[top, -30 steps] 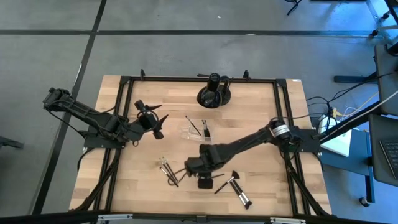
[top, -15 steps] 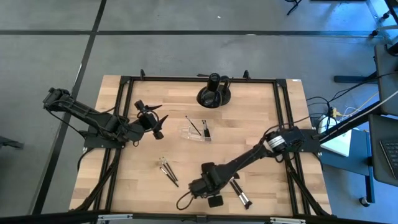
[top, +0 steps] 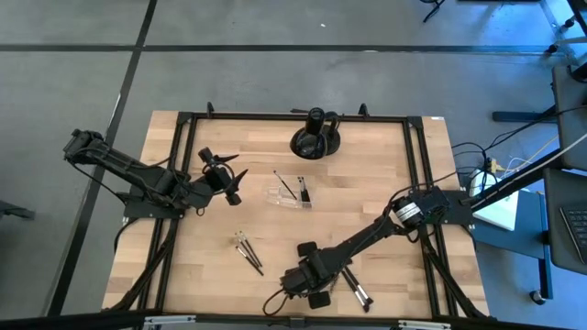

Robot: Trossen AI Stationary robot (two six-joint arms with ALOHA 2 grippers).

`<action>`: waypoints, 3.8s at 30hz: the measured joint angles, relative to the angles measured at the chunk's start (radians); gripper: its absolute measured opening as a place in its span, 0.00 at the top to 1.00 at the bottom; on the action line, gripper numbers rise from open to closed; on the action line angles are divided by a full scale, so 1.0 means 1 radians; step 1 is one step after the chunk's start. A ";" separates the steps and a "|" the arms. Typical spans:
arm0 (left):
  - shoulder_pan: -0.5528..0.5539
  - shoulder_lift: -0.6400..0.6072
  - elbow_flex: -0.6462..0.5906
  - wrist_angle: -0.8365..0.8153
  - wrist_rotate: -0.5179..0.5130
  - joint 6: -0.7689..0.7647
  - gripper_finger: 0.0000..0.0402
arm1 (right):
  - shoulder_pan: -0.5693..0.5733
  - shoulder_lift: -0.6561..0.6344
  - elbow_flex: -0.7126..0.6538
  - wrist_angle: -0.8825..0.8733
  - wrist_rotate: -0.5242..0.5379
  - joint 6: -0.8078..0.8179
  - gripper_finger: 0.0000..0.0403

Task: Pick & Place Makeup Supplies
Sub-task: Put the makeup brush into the transparent organizer

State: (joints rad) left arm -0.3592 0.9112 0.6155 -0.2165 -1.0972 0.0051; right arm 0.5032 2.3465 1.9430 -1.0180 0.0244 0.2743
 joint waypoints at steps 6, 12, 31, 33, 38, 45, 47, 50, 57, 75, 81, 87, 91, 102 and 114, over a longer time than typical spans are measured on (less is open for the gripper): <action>0.000 0.000 0.000 -0.001 0.000 0.000 0.42 | 0.000 0.001 0.000 -0.001 0.023 -0.018 0.94; 0.000 0.000 0.000 -0.002 -0.001 0.008 0.42 | 0.000 0.000 0.000 -0.002 0.028 -0.017 0.91; 0.000 0.000 0.000 -0.038 -0.002 0.008 0.42 | -0.070 -0.001 0.205 -0.154 0.343 -0.018 0.92; 0.000 0.000 0.000 -0.052 -0.005 0.007 0.42 | -0.092 -0.010 0.211 -0.147 0.368 -0.025 0.92; 0.000 -0.019 0.001 -0.126 -0.032 -0.028 0.42 | -0.158 -0.060 0.210 -0.082 0.410 -0.044 0.92; 0.000 -0.122 0.001 -0.280 -0.038 -0.152 0.42 | -0.250 -0.149 0.210 0.092 0.455 -0.069 0.92; 0.000 -0.155 0.001 -0.320 -0.033 -0.189 0.42 | -0.274 -0.155 0.210 0.148 0.456 -0.065 0.92; 0.000 -0.196 0.001 -0.378 -0.018 -0.246 0.42 | -0.302 -0.152 0.209 0.182 0.465 -0.050 0.92; -0.001 -0.229 0.001 -0.471 0.028 -0.351 0.42 | -0.351 -0.148 0.047 0.542 0.515 0.007 0.92; -0.001 -0.228 -0.003 -0.536 0.102 -0.455 0.42 | -0.368 -0.503 -0.606 1.210 0.499 0.030 0.92; -0.001 -0.228 -0.003 -0.536 0.101 -0.465 0.42 | -0.370 -0.563 -0.829 1.350 0.539 0.089 0.92; -0.001 -0.228 -0.003 -0.535 0.088 -0.465 0.42 | -0.371 -0.566 -0.870 1.340 0.612 0.087 0.92; -0.001 -0.228 -0.003 -0.535 0.068 -0.458 0.42 | -0.384 -0.565 -0.859 1.298 0.585 0.110 0.92; -0.001 -0.228 -0.003 -0.535 0.069 -0.456 0.42 | -0.402 -0.564 -0.859 1.214 0.525 0.171 0.88; -0.001 -0.228 -0.003 -0.535 0.068 -0.446 0.42 | -0.414 -0.564 -0.859 1.164 0.530 0.162 0.70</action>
State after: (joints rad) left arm -0.3603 0.6831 0.6121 -0.7517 -1.0294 -0.4414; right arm 0.0891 1.7824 1.0840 0.1464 0.5541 0.4361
